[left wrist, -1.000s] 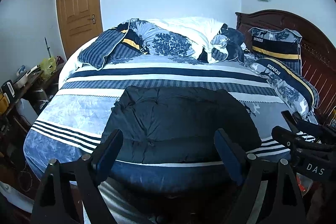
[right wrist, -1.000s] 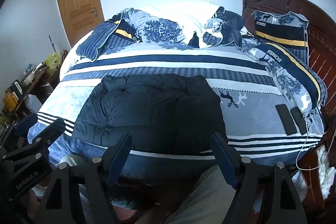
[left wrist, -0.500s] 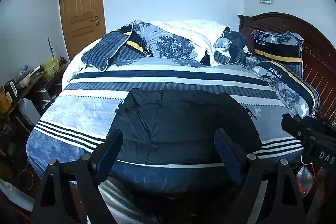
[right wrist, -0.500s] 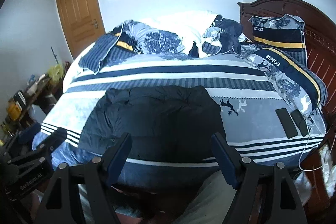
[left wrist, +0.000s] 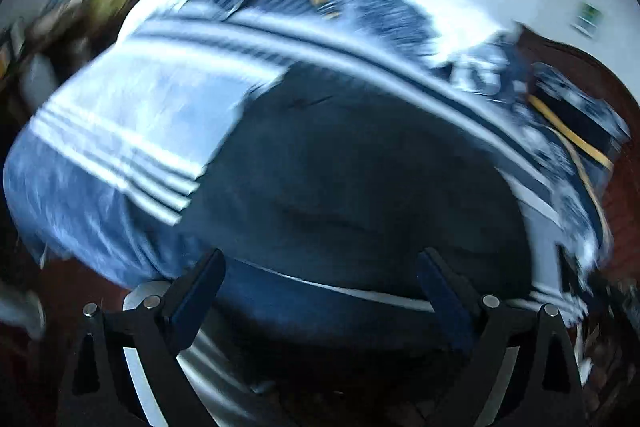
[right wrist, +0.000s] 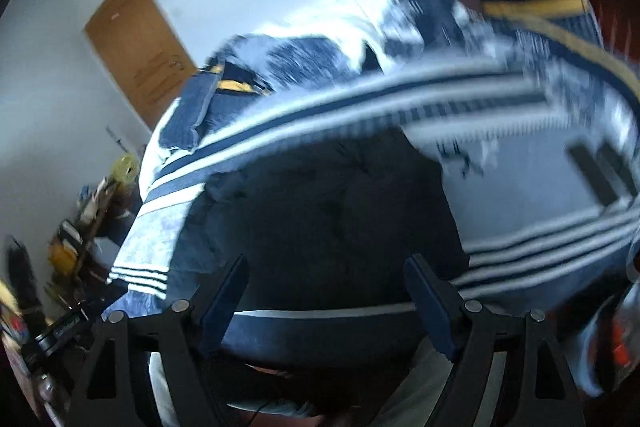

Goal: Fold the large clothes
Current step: 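Reach both tools down to grasp the folded jacket edge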

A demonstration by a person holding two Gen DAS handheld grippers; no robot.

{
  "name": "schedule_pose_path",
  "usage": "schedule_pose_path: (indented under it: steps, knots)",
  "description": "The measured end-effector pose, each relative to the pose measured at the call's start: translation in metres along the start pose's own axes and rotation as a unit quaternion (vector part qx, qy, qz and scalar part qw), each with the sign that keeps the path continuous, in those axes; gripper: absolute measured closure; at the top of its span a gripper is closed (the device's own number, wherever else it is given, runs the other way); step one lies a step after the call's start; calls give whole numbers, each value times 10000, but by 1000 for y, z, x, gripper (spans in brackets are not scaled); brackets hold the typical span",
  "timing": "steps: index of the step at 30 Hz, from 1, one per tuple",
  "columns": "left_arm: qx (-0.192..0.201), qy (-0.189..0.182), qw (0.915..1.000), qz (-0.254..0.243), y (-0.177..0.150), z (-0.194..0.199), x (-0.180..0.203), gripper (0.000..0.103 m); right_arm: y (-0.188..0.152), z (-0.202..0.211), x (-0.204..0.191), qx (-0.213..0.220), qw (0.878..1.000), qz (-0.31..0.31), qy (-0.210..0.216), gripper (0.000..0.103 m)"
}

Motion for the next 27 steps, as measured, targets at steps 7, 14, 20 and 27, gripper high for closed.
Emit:
schedule_pose_path:
  steps: [7, 14, 20, 27]
  knots:
    - [-263, 142, 9985, 457, 77, -73, -76, 7, 43, -121, 85, -902, 9912, -765, 591, 20]
    - [-967, -197, 9951, 69, 152, -168, -68, 7, 107, -226, 115, -1571, 9812, -981, 540, 20]
    - [-1774, -396, 9818, 557, 168, -257, -85, 7, 113, -299, 117, -2198, 9592, -1478, 990, 19]
    - [-1944, -995, 9752, 353, 170, -273, -51, 25, 108, -316, 100, -2390, 9442, -1367, 1808, 21]
Point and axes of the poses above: each gripper's, at about its wrist camera, not at the fingertips, and z roughly against the way its jaws point, x to its right, y to its top, the point moved 7 cm from there along -z, roughly the way its jaws point, and after that the axes turned 4 degrees about -y, right-handed, at the moved point
